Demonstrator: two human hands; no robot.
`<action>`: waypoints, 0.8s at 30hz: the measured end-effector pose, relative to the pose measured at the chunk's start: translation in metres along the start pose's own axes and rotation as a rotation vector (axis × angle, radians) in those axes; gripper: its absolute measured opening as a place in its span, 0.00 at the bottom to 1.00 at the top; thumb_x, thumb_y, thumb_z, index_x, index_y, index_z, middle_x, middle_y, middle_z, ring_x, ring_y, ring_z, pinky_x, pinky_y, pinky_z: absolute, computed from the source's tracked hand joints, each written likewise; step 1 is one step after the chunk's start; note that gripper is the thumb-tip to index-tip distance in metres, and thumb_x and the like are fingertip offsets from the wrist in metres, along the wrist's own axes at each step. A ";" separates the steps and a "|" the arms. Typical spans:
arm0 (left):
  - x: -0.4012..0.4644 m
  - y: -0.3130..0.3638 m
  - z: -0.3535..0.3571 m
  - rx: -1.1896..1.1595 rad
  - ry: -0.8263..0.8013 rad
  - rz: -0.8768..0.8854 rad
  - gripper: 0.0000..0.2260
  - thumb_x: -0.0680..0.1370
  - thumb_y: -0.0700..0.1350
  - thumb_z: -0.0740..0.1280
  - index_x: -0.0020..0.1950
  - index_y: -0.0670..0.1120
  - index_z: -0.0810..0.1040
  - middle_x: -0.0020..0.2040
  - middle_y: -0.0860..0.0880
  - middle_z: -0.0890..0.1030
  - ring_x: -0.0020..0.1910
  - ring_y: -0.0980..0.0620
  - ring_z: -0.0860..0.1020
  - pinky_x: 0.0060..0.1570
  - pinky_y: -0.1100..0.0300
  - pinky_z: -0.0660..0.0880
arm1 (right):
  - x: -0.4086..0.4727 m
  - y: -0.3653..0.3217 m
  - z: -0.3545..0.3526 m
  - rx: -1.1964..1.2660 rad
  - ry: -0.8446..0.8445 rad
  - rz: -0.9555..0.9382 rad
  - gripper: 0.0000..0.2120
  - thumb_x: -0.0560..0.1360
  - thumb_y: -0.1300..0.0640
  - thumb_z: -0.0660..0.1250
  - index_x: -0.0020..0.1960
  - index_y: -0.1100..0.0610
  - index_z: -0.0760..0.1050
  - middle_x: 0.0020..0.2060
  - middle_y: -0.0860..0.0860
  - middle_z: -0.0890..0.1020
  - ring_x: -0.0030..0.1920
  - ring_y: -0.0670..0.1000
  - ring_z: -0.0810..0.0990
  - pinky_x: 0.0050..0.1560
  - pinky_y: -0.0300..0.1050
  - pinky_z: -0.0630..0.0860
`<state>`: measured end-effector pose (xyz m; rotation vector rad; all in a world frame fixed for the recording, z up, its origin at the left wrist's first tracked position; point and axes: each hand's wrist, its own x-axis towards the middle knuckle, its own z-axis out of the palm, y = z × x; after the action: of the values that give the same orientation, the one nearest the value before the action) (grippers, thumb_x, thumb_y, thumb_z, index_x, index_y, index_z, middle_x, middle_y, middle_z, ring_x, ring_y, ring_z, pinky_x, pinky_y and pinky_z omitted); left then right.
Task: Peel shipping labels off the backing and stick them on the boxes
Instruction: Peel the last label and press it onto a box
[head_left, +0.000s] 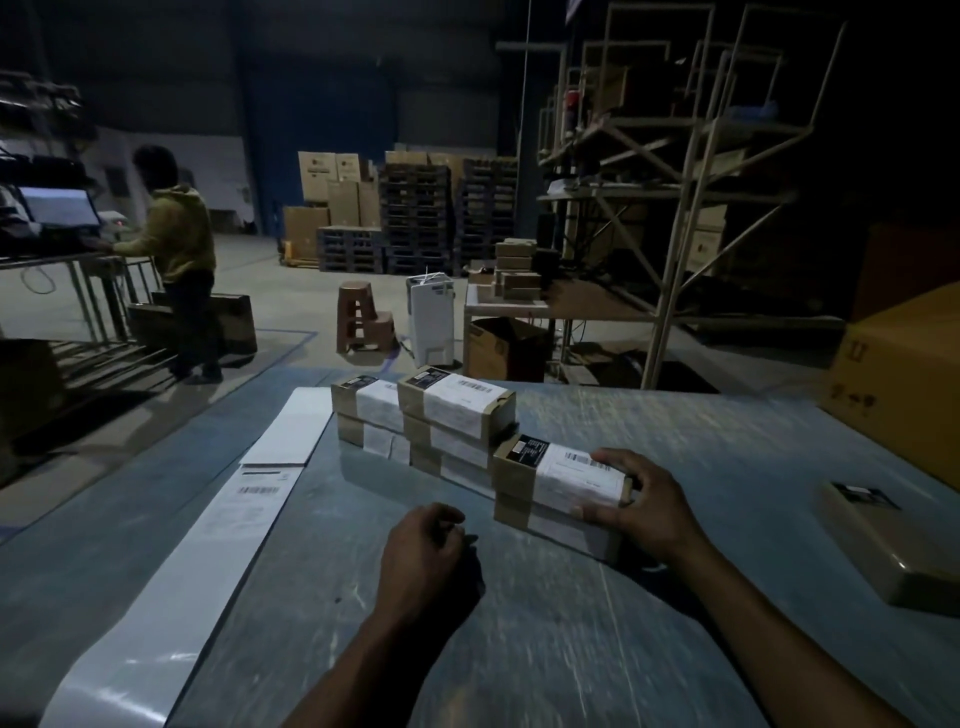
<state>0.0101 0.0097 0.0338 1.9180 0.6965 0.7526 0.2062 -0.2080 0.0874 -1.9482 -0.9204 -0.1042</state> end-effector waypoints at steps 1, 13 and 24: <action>-0.001 0.001 -0.002 0.004 -0.018 -0.009 0.07 0.81 0.45 0.68 0.53 0.56 0.83 0.51 0.53 0.85 0.48 0.55 0.84 0.49 0.49 0.85 | 0.002 -0.002 0.000 -0.015 -0.013 0.006 0.33 0.60 0.52 0.89 0.61 0.41 0.79 0.61 0.46 0.80 0.57 0.42 0.79 0.54 0.34 0.75; -0.037 0.042 0.024 0.133 -0.102 0.324 0.03 0.75 0.44 0.75 0.46 0.53 0.86 0.39 0.59 0.83 0.38 0.60 0.82 0.41 0.59 0.80 | -0.045 0.010 -0.056 -0.201 0.207 0.143 0.27 0.71 0.43 0.80 0.66 0.50 0.80 0.62 0.47 0.80 0.63 0.48 0.77 0.64 0.43 0.72; -0.089 0.101 0.109 0.331 -0.315 0.384 0.10 0.74 0.55 0.70 0.40 0.50 0.81 0.35 0.53 0.82 0.36 0.52 0.80 0.34 0.60 0.71 | -0.087 0.074 -0.188 -0.678 0.407 0.745 0.35 0.75 0.38 0.72 0.76 0.53 0.66 0.72 0.65 0.65 0.74 0.66 0.60 0.68 0.66 0.63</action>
<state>0.0488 -0.1566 0.0641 2.4475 0.2684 0.5652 0.2452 -0.4239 0.1008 -2.6299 0.1802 -0.3958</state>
